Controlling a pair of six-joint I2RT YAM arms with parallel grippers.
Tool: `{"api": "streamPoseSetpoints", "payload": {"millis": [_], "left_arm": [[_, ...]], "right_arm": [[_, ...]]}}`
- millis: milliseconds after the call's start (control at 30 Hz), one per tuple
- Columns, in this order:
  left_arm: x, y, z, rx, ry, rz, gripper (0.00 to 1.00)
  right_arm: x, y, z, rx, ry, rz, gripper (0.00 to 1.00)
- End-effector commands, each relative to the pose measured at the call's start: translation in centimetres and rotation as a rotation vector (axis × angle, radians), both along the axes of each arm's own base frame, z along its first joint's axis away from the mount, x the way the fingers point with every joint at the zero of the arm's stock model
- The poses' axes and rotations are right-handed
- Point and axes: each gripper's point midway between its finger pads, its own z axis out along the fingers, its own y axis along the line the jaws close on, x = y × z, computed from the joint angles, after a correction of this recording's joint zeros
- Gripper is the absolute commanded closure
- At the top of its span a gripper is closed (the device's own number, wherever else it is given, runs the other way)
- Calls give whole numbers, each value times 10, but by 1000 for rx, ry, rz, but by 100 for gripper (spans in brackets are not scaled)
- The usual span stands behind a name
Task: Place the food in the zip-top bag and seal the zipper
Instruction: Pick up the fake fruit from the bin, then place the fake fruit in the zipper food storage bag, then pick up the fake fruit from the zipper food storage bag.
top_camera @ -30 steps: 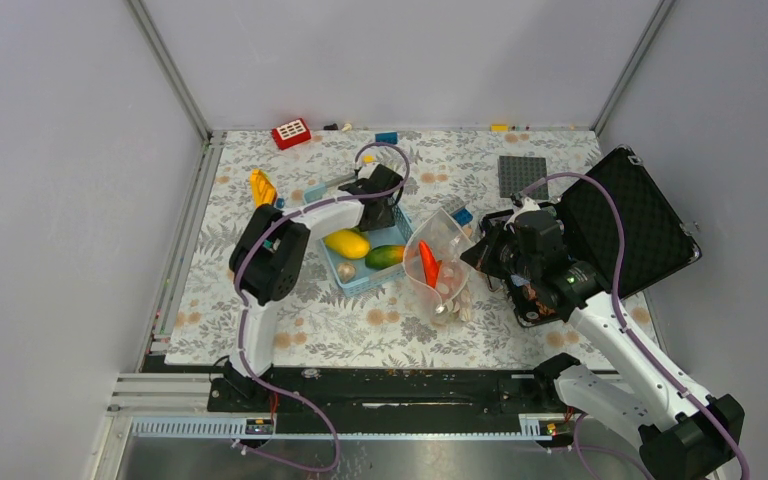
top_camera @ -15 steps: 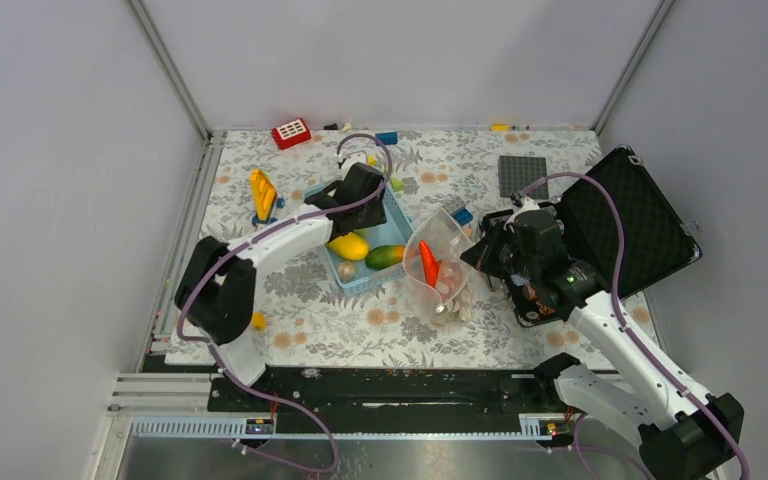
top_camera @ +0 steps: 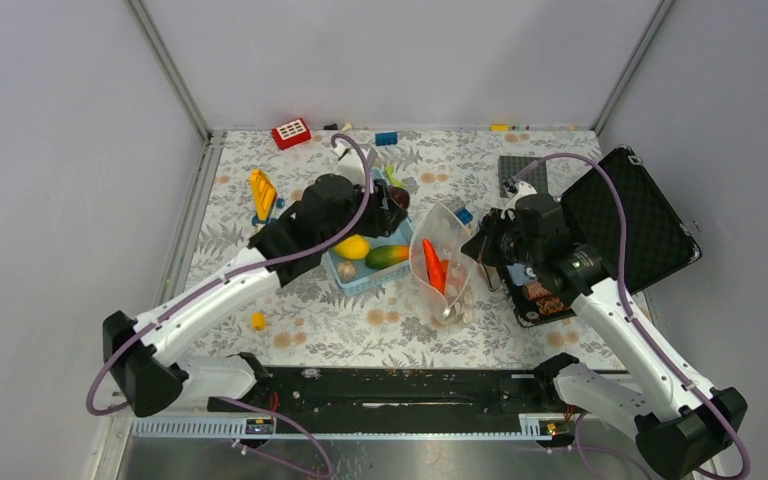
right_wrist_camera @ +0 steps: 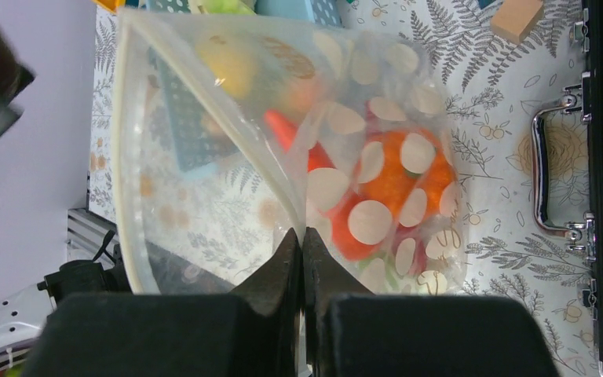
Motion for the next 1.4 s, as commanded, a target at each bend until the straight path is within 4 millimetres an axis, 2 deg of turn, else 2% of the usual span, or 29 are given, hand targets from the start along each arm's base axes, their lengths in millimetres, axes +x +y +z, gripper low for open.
{"api": "streamPoseSetpoints", "payload": {"millis": [0,67,133,300,367,433,467,667,767,1000,1100,1233,1267,1367], "left_arm": [[-53,-48,56,-103,-183,-304,85],[-72,-65,64,-112,-208,-378,84],[-82,-80,58,-102,-198,-436,82],[-82,-105,24,-29,-110,-456,79],[-79,-109,10,16,-80,-435,72],[-79,-110,5,36,-67,-431,61],[-81,-111,5,36,-67,-436,51],[-89,-109,15,11,-92,-462,4],[-97,-108,21,-10,-102,-495,1],[-108,-85,47,-55,-192,-500,1],[-101,-65,55,-42,-226,-420,1],[-76,-31,41,41,-223,-247,1],[-64,-15,25,64,-175,-216,1],[-48,-4,-3,67,-118,-266,1]], "right_arm": [[-4,1,17,-18,-25,59,100],[-4,2,19,-12,-25,66,100],[-4,1,20,-15,-25,62,100],[-6,0,22,-11,-29,61,100],[-7,0,23,-10,-33,61,100],[-8,-1,24,-7,-34,60,100],[-7,-1,24,-7,-35,60,100],[-5,-2,24,-12,-39,48,100],[-5,-2,26,-13,-43,45,100],[-6,-9,36,-57,-74,58,100],[-11,-19,36,-143,-88,95,100],[-10,-46,30,-294,-88,56,100],[-9,-54,28,-333,-94,36,100],[-10,-56,28,-343,-104,43,100]]}}
